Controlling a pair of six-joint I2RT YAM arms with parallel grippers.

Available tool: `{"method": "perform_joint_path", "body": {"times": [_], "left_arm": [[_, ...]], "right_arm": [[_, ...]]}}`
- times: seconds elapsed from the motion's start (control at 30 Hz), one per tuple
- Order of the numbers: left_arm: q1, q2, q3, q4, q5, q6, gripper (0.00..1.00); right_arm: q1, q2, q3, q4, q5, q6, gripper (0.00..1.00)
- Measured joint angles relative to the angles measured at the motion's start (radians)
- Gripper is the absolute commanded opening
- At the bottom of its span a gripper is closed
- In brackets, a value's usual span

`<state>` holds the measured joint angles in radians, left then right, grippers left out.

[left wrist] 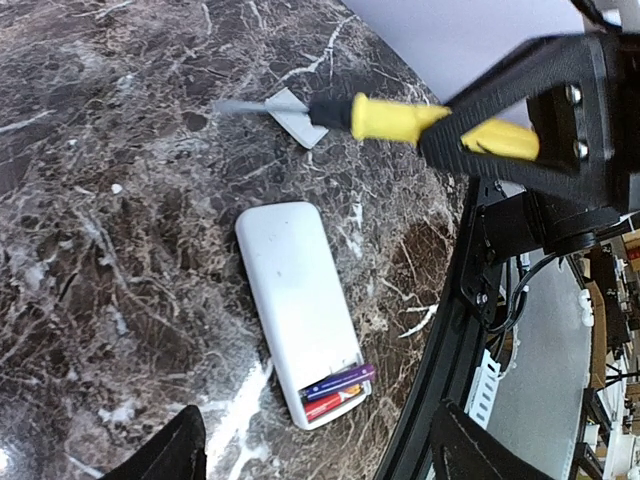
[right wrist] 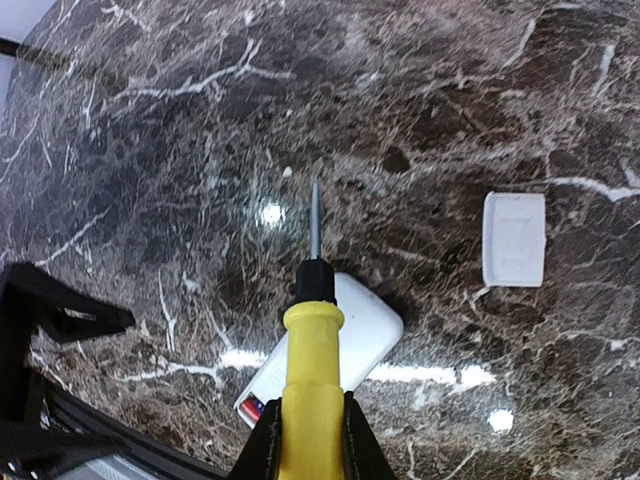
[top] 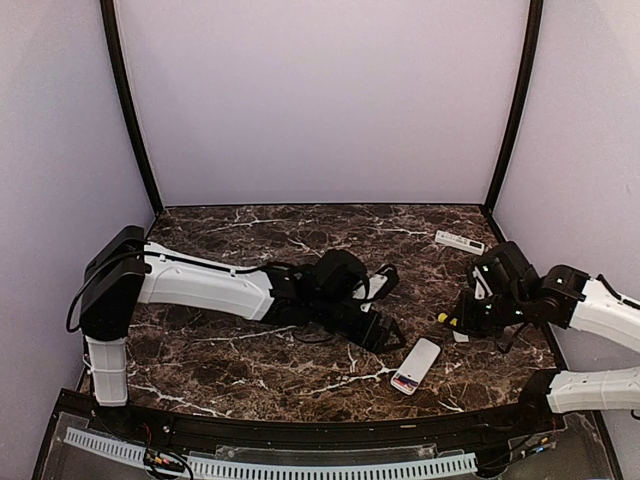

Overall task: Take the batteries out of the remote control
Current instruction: Move the remote control without the battery cover to the center of the board.

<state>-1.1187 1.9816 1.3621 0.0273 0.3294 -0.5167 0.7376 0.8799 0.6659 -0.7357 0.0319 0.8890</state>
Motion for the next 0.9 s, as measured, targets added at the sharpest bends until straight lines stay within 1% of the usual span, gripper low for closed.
{"method": "perform_joint_path", "body": {"times": [0.2,0.3,0.5,0.9], "left_arm": [[-0.061,0.104,0.133,-0.082,-0.041,0.054,0.8],[-0.08,0.166,0.188,-0.129,-0.066,0.07,0.81],[-0.114,0.267,0.295,-0.236,-0.116,0.095,0.81],[-0.15,0.371,0.498,-0.375,-0.181,0.148,0.82]], "right_arm": [[-0.144,0.01,0.033,0.058,0.009,-0.085,0.0],[-0.176,0.023,0.051,0.086,0.008,-0.113,0.0],[-0.182,0.038,0.073,0.125,0.002,-0.141,0.0],[-0.182,0.015,0.063,0.138,-0.01,-0.142,0.0]]}}
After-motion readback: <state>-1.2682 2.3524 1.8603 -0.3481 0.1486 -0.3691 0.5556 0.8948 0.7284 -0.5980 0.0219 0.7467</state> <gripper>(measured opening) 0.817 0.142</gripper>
